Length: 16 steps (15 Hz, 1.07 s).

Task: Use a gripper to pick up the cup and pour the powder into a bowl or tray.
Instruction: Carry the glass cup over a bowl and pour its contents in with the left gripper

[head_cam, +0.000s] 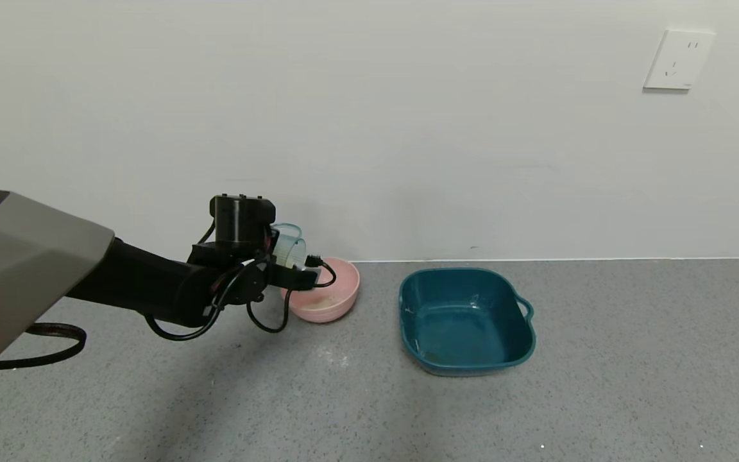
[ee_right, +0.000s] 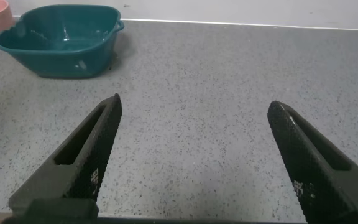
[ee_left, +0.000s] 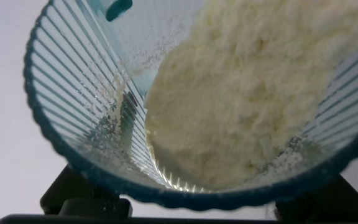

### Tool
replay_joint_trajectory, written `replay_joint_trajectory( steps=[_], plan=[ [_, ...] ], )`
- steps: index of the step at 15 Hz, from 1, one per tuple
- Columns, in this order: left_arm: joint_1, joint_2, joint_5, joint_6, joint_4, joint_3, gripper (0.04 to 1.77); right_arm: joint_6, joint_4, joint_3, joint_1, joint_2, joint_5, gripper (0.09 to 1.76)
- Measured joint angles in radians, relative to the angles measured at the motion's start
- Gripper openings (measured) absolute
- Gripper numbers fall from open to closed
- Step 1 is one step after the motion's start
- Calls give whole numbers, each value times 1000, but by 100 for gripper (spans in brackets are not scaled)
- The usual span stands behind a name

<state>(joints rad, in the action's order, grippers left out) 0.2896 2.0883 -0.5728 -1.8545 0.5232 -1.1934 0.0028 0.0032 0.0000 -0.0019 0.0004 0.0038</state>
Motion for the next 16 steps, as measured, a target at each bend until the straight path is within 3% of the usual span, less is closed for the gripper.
replay_joint_trajectory(
  steps=[16],
  plan=[
    [50, 7, -68, -202, 3, -13, 130, 0, 0, 0, 0, 0, 0, 171]
  ],
)
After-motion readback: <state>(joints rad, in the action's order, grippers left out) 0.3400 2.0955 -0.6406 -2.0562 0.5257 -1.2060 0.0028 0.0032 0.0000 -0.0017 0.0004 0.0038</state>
